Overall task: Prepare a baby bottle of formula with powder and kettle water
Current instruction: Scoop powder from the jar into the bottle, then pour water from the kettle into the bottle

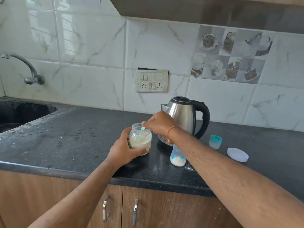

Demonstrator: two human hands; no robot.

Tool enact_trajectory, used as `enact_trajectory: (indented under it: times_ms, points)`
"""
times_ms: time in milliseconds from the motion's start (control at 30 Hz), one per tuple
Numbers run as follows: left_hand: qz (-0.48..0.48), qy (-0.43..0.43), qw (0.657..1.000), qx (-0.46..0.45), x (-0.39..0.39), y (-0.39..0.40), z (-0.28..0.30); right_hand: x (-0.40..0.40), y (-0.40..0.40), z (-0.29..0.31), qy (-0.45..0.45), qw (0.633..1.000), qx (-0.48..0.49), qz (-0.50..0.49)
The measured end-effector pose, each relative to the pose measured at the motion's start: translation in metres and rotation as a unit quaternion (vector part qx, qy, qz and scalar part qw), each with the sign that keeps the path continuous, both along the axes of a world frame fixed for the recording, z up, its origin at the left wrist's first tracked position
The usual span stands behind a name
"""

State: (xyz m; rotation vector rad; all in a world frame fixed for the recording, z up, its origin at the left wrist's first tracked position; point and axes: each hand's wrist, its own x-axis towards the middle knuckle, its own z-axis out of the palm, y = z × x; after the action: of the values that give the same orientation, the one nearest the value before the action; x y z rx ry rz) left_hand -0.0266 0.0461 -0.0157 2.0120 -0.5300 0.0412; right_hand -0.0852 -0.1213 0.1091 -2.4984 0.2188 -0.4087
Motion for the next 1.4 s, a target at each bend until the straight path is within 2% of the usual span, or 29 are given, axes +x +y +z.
enact_trajectory:
  times_ms: [133,333,667,800,867,933,1000,1033,1133,1267,1400]
  points:
    - [0.002,0.001,1.0,-0.004,0.0,-0.001,0.0,0.003,0.0,-0.001,-0.013,0.999,-0.05,-0.009]
    - [0.008,0.008,1.0,-0.023,0.0,-0.001,0.0,-0.011,-0.01,0.005,-0.053,0.996,-0.065,-0.014]
    - [0.088,-0.014,0.993,-0.077,0.003,-0.001,-0.003,-0.062,-0.057,0.002,-0.155,0.986,0.035,-0.057]
    - [0.144,-0.096,0.985,-0.028,-0.003,-0.001,0.001,-0.089,-0.079,-0.009,-0.205,0.973,0.068,-0.079]
    - [0.172,-0.165,0.971,-0.025,-0.017,-0.002,0.005,-0.103,-0.09,-0.017,-0.214,0.968,0.096,-0.087]
    - [0.155,-0.265,0.951,-0.046,-0.037,-0.006,0.007,-0.113,-0.1,-0.028,-0.231,0.96,0.119,-0.102]
    - [0.112,-0.319,0.938,-0.073,-0.058,-0.015,0.007,-0.118,-0.11,-0.041,-0.244,0.952,0.142,-0.117]
    - [0.08,-0.308,0.944,-0.09,-0.068,-0.023,0.007,-0.121,-0.113,-0.047,-0.244,0.948,0.158,-0.126]
    - [-0.024,-0.2,0.973,-0.109,-0.1,-0.056,0.007,-0.126,-0.119,-0.068,-0.237,0.933,0.23,-0.144]
    - [-0.052,-0.078,0.992,-0.08,-0.106,-0.094,0.004,-0.129,-0.121,-0.092,-0.219,0.921,0.284,-0.154]
    - [-0.073,-0.031,0.997,-0.018,-0.097,-0.111,0.005,-0.127,-0.134,-0.106,-0.221,0.905,0.323,-0.166]
